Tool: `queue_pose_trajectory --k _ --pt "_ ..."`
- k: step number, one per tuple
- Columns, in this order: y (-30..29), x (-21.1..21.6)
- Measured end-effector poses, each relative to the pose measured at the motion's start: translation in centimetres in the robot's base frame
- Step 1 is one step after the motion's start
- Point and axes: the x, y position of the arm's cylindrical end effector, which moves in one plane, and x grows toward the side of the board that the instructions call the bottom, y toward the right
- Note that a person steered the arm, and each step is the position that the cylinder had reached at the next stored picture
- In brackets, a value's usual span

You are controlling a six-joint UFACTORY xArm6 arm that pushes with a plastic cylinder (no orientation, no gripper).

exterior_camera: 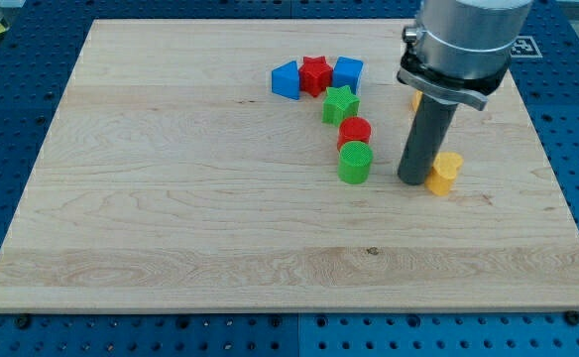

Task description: Slide the yellow heart towards bottom right

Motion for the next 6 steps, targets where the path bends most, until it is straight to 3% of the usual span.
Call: queue_pose_trajectory --k 2,4,6 --pt "1.0 -0.5" --pt "7.1 6.2" --pt "0.5 1.0"
